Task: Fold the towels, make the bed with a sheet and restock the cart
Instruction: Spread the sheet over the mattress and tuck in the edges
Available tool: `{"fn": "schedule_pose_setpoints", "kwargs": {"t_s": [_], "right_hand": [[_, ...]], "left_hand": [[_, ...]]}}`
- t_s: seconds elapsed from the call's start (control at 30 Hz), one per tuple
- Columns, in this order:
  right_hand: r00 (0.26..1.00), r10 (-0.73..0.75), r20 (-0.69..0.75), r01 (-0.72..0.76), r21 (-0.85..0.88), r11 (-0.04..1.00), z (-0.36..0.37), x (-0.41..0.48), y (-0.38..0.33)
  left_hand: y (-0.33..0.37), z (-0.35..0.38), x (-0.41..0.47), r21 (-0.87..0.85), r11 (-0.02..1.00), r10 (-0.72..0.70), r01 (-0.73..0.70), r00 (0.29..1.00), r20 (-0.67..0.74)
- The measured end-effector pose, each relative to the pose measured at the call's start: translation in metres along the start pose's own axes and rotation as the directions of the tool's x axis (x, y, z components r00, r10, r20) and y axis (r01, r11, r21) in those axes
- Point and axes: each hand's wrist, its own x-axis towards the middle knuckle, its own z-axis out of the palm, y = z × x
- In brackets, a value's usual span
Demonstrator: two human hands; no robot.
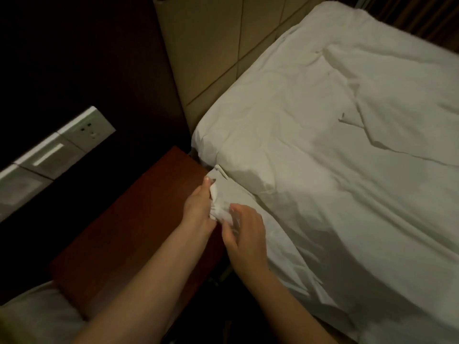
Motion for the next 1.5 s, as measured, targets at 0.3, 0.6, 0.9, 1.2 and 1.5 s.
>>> {"fn": "schedule_pose_setpoints", "kwargs": {"t_s": [0.3,0.6,0.9,1.2,1.5], "right_hand": [[0.976,-0.024,0.217,0.045,-0.091,0.995,-0.04,-0.04,-0.044],[0.968,-0.103,0.231,0.112,-0.027,0.993,-0.085,-0.063,-0.088],[1.0,-0.012,0.027,0.008,0.124,0.992,-0.122,-0.081,-0.109],[0.906,0.319,-0.28,-0.098,0.595,0.798,-0.091,-0.152,-0.134],[0.8,0.538,-0.267,-0.104,0.821,0.562,-0.1,-0.143,-0.165]], "left_hand": [[0.008,-0.05,-0.093,0.054,0.993,0.105,-0.107,0.994,0.035],[0.014,-0.094,-0.169,0.269,0.948,0.096,-0.171,0.958,0.271],[0.024,-0.082,-0.209,0.251,0.955,0.055,-0.16,0.923,0.38],[0.032,-0.047,-0.225,0.41,0.866,-0.016,-0.286,0.804,0.594],[0.034,-0.02,-0.25,0.395,0.824,-0.068,-0.406,0.621,0.781]]}}
